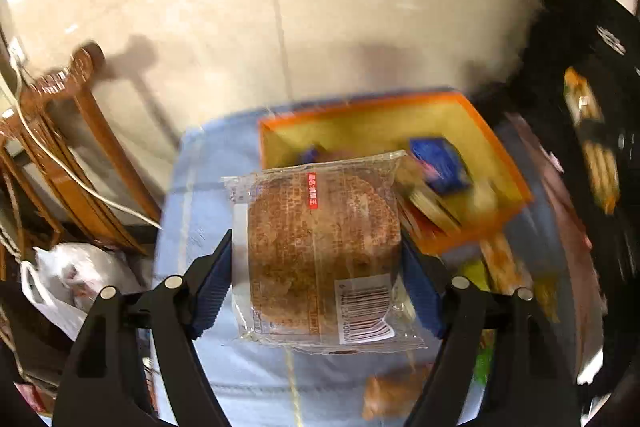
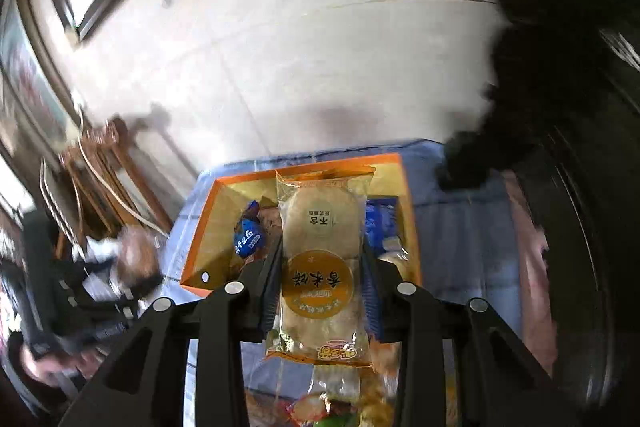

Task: Organize snacks
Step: 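Carry the loaf and bread pack over the box and release them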

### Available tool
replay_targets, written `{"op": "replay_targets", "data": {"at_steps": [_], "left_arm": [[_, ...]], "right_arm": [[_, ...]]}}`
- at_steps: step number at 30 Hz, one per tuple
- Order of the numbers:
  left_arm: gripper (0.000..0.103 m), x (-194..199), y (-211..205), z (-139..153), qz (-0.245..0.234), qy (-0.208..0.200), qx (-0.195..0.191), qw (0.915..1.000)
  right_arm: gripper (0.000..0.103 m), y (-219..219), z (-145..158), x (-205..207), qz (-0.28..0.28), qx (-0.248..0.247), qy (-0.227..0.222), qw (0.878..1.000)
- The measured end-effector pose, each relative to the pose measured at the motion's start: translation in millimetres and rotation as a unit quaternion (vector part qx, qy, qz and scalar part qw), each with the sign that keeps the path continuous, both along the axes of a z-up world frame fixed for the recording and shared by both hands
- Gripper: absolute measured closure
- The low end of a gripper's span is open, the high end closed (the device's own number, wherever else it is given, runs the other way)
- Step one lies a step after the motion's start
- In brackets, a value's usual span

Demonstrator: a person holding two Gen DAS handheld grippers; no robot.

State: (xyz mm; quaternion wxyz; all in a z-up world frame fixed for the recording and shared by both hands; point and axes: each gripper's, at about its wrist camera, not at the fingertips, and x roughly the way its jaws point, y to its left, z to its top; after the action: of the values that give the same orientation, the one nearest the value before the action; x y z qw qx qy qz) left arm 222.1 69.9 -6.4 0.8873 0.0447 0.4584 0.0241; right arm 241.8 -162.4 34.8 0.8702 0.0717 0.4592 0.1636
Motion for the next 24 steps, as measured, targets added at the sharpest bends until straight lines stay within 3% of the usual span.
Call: {"op": "replay_targets", "data": {"at_steps": [8, 9, 10, 11, 13, 15, 18, 22, 24], "left_arm": [[0.027, 68.5, 6.9, -8.1, 0.022, 0.021, 0.002, 0.9995], [0.021, 74.5, 8.2, -12.9, 0.027, 0.025, -0.007, 0.9993], [0.005, 76.1, 9.2, -16.2, 0.035, 0.027, -0.003, 0.9990], [0.004, 75.6, 9.4, -19.2, 0.045, 0.026, 0.008, 0.9986], [0.004, 72.4, 5.0, -27.7, 0.050, 0.030, 0.035, 0.9977], [0.004, 63.6, 2.3, -35.2, 0.033, 0.035, 0.046, 0.9978], [0.004, 40.3, 2.9, -45.7, 0.023, 0.041, 0.047, 0.9978], [0.004, -5.1, 5.6, -67.1, 0.013, 0.057, 0.035, 0.9977], [0.004, -30.7, 6.7, -86.0, 0.013, 0.068, 0.045, 0.9965]], "right_arm": [[0.067, 30.3, -20.7, 53.3, 0.026, -0.026, 0.047, 0.998], [0.054, 31.2, -23.3, 55.5, 0.026, -0.032, 0.052, 0.998], [0.010, 31.0, -27.8, 58.0, 0.020, -0.051, 0.054, 0.997], [0.004, 32.1, -29.9, 54.8, 0.010, -0.070, 0.047, 0.996], [0.004, 29.8, -37.5, 46.2, 0.009, -0.090, 0.045, 0.995], [0.004, 17.9, -49.6, 29.3, 0.013, -0.080, 0.066, 0.994], [0.004, 10.2, -72.6, -2.2, 0.019, -0.109, 0.089, 0.990], [0.004, 11.5, -139.5, -59.2, 0.020, -0.154, 0.133, 0.979], [0.004, 19.7, -169.7, -75.0, 0.021, -0.151, 0.148, 0.977]]}}
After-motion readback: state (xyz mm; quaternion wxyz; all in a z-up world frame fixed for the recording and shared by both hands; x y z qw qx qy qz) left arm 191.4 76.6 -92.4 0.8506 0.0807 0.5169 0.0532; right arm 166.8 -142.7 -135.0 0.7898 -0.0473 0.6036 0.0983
